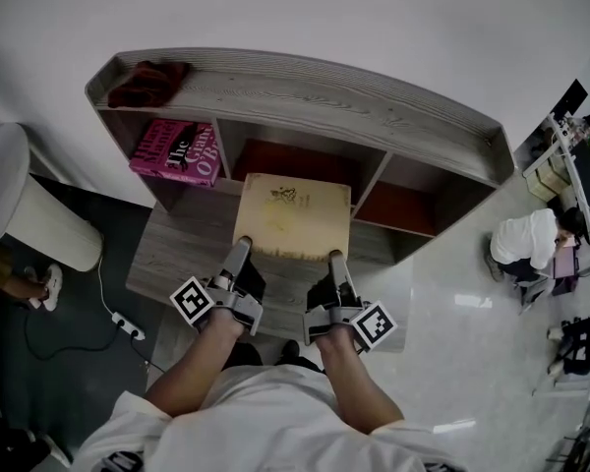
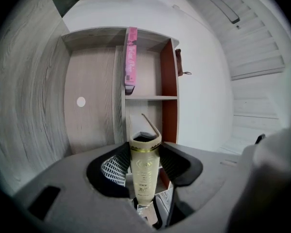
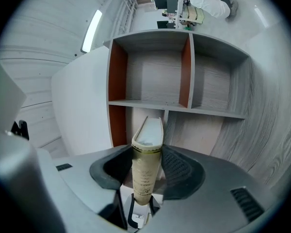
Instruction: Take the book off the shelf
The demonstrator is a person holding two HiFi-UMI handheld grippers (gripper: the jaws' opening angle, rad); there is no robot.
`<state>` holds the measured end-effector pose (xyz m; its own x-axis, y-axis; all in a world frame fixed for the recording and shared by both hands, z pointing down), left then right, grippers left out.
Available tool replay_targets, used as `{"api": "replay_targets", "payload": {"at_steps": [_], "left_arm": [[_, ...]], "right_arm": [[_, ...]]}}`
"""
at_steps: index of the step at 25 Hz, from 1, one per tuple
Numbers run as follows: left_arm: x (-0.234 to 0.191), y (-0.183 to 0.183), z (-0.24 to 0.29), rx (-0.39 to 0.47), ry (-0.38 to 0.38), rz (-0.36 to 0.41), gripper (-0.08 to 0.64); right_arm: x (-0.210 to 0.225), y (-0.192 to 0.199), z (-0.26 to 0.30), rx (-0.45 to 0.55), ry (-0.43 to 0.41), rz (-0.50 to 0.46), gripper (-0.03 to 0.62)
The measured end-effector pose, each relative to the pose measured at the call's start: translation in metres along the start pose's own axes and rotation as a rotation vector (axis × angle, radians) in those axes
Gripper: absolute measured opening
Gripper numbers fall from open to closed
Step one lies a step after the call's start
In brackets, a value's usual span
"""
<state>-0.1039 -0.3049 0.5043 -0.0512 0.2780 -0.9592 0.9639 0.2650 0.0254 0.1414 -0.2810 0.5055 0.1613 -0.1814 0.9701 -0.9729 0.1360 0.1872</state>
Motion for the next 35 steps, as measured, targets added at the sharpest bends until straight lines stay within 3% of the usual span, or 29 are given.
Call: {"api": "replay_targets", "payload": {"at_steps": [12,35], "left_arm": [[0.016,-0.004,-0.059,-0.012,-0.012,-0.030,0.190],[0.059,-0.028,-0.203,-0.170,0.028,-0.052,0.190]], "right_arm": [[-0.017,0.026,-0.055,-0.009,0.002,-0.009,0.192],[-0.060,0.111,-0.210,0.083,0.015,-0.041,0.192]]}}
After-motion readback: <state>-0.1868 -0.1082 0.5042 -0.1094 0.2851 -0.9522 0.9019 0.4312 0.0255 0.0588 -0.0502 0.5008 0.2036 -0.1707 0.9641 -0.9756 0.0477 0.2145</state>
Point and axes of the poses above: the fingertips, and each gripper's own axes: z forward along the fingers, x to its right, y out of its underside, the point moved 6 cm from there along -z, backward along the fingers, and after that the axes turned 9 degrees about x, right-handed, at the moved point
